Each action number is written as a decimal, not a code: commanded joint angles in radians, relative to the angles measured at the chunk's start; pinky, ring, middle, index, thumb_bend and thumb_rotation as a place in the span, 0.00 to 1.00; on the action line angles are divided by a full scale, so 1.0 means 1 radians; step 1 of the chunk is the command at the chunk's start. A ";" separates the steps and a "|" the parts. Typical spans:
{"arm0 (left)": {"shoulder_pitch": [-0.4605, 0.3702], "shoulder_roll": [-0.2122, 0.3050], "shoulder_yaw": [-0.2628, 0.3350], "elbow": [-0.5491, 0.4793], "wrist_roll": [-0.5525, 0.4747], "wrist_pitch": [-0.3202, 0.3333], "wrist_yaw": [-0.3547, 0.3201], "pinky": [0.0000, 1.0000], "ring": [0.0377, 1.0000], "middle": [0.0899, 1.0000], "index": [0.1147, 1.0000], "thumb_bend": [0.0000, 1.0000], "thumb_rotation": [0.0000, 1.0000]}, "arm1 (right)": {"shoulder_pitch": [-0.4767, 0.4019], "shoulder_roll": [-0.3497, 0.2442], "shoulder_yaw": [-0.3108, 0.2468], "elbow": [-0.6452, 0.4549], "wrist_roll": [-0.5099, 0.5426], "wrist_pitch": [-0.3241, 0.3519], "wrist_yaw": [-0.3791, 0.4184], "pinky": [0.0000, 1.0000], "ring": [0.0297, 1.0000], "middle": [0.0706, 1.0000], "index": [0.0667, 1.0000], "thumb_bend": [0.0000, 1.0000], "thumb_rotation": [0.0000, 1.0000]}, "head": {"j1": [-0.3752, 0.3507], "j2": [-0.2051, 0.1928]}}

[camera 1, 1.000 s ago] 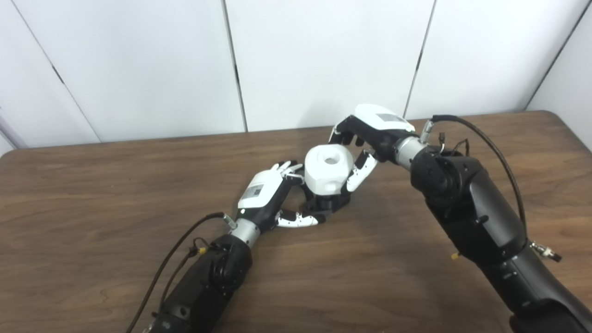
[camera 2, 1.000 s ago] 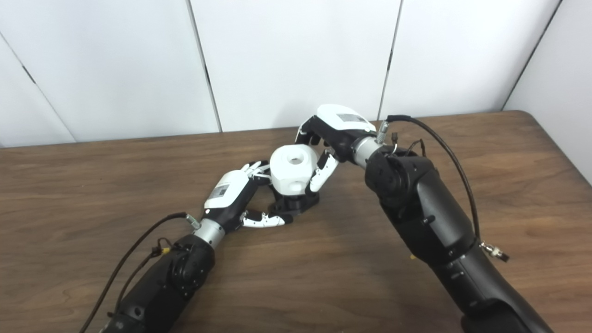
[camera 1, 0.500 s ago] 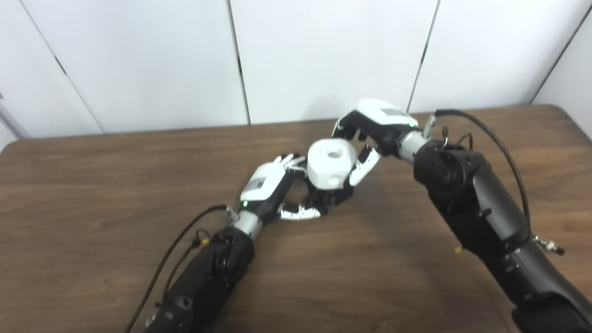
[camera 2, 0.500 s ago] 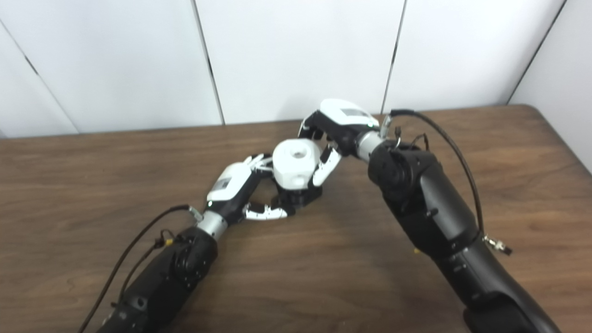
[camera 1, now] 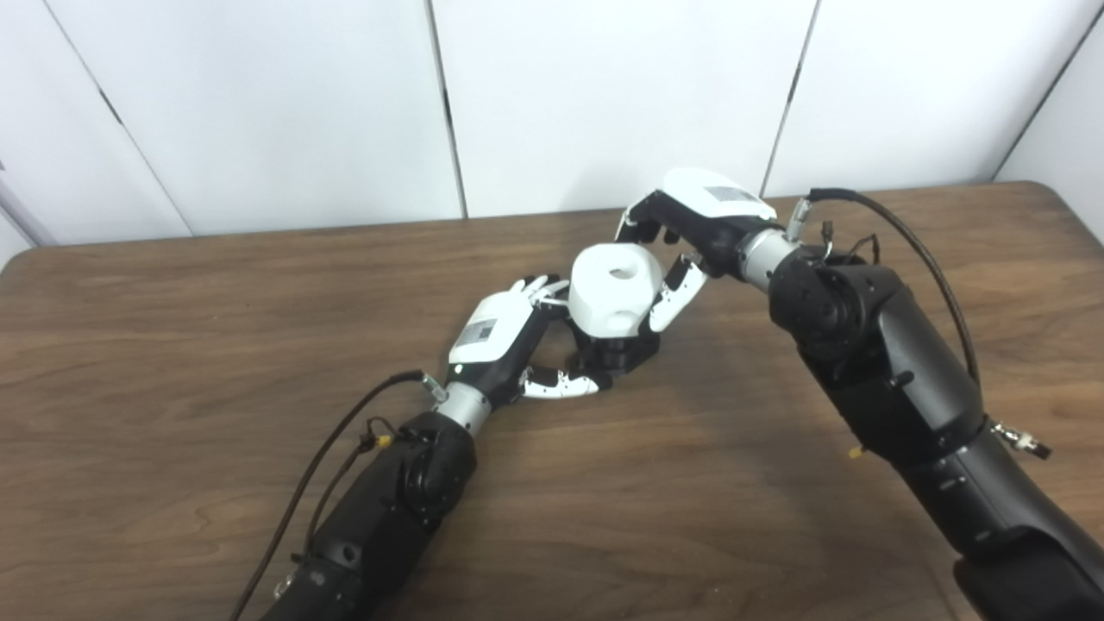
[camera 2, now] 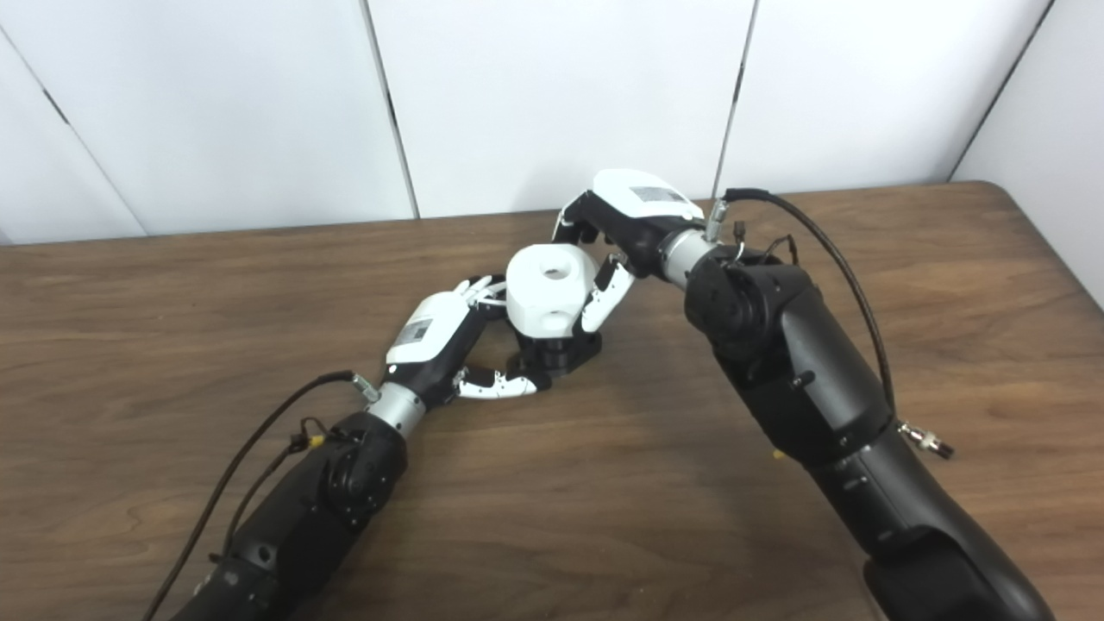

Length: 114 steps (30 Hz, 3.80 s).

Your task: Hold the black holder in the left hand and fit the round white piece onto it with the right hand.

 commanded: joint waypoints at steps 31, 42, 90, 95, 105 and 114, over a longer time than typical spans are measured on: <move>0.033 0.002 -0.037 0.044 0.016 0.008 -0.059 1.00 0.96 0.89 0.41 0.52 0.07 | -0.023 -0.099 0.058 -0.029 -0.040 -0.033 0.060 0.65 0.73 0.67 0.45 0.52 0.13 | -0.015 -0.011; 0.029 -0.008 -0.045 0.053 0.025 0.012 -0.049 1.00 0.96 0.89 0.41 0.52 0.08 | -0.028 -0.092 0.048 -0.035 -0.031 -0.039 0.057 0.64 0.73 0.67 0.45 0.52 0.13 | -0.011 -0.011; 0.033 -0.008 -0.047 0.051 0.021 0.018 -0.054 1.00 0.96 0.89 0.41 0.52 0.07 | -0.081 -0.067 0.059 -0.081 -0.052 -0.061 0.126 0.62 0.73 0.67 0.44 0.52 0.13 | -0.011 -0.006; 0.033 -0.007 -0.046 0.057 0.019 0.009 -0.046 1.00 0.96 0.88 0.41 0.52 0.08 | -0.070 -0.065 0.047 -0.081 -0.045 -0.062 0.109 0.62 0.73 0.67 0.44 0.52 0.13 | -0.011 -0.006; 0.033 -0.003 -0.050 0.049 0.021 0.020 -0.058 1.00 0.97 0.89 0.41 0.52 0.08 | -0.059 -0.047 0.012 -0.096 -0.075 -0.005 0.091 0.65 0.73 0.66 0.44 0.51 0.14 | -0.015 -0.006; 0.035 -0.007 -0.047 0.042 0.022 0.024 -0.052 1.00 0.96 0.88 0.41 0.52 0.07 | -0.048 -0.040 0.003 -0.109 -0.090 0.003 0.102 0.67 0.74 0.66 0.44 0.51 0.14 | -0.011 -0.001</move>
